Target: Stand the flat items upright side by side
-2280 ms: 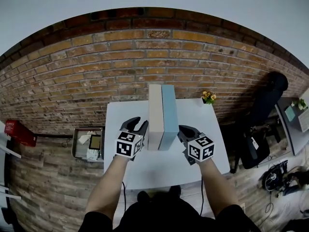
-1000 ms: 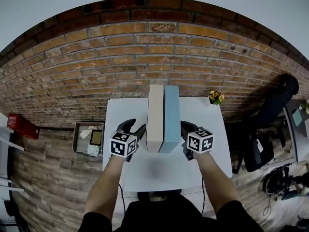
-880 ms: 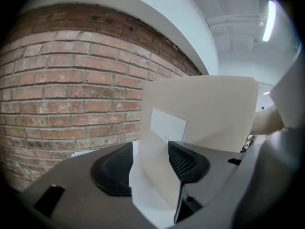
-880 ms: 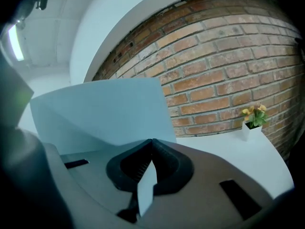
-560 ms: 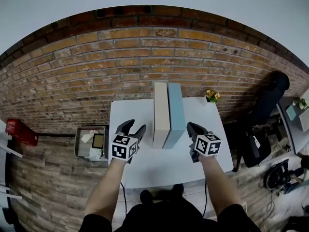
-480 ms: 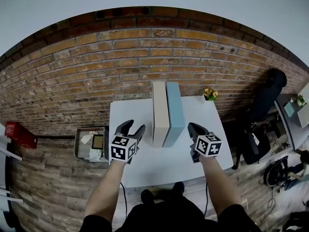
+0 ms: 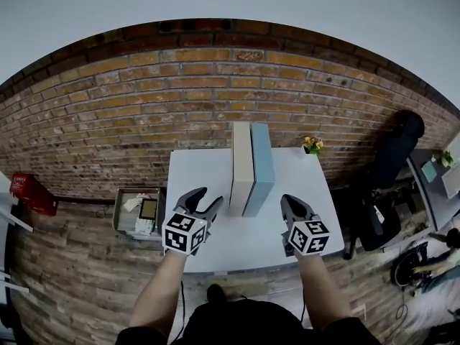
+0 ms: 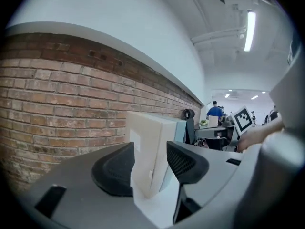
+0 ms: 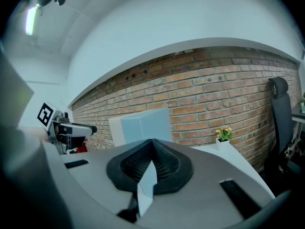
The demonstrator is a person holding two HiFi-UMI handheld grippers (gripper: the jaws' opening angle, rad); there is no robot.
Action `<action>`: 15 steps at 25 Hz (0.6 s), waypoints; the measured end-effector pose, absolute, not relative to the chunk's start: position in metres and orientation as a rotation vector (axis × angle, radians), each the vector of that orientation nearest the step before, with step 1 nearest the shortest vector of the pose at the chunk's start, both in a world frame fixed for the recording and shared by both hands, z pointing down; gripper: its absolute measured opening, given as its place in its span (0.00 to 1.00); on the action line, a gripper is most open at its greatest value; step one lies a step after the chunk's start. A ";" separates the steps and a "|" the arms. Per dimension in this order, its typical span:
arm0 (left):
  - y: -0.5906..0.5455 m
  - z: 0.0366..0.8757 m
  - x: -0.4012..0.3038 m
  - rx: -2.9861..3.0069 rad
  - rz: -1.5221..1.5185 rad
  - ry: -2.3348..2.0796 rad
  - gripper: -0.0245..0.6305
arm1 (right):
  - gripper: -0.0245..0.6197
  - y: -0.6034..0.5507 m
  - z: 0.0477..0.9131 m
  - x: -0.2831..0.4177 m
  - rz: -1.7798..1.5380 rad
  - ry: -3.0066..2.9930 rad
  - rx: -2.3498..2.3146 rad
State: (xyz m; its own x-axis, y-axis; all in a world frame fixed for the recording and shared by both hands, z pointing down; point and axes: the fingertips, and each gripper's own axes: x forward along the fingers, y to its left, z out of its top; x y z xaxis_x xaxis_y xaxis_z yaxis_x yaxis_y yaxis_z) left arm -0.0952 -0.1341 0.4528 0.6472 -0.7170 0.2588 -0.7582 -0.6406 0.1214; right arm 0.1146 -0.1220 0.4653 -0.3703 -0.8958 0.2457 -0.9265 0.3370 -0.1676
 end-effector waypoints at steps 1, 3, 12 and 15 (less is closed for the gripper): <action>-0.130 0.449 -0.095 2.631 0.251 -1.217 0.37 | 0.06 -0.118 0.461 0.114 0.398 -2.494 1.684; -0.120 0.446 -0.092 2.608 0.241 -1.261 0.35 | 0.06 -0.108 0.453 0.115 0.340 -2.519 1.657; -0.055 0.442 -0.053 2.519 0.290 -1.547 0.13 | 0.06 -0.041 0.436 0.145 0.263 -2.655 1.506; -0.039 0.436 -0.050 2.483 0.330 -1.643 0.08 | 0.06 -0.023 0.432 0.149 0.276 -2.709 1.459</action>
State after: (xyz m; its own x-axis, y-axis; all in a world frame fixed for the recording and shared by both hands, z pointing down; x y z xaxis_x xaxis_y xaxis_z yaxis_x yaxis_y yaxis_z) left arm -0.0500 -0.0387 0.4360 0.3777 -0.8882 0.2615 -0.9203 -0.3912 0.0006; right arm 0.1490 -0.0231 0.4316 -0.5527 -0.8232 0.1300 -0.8325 0.5381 -0.1319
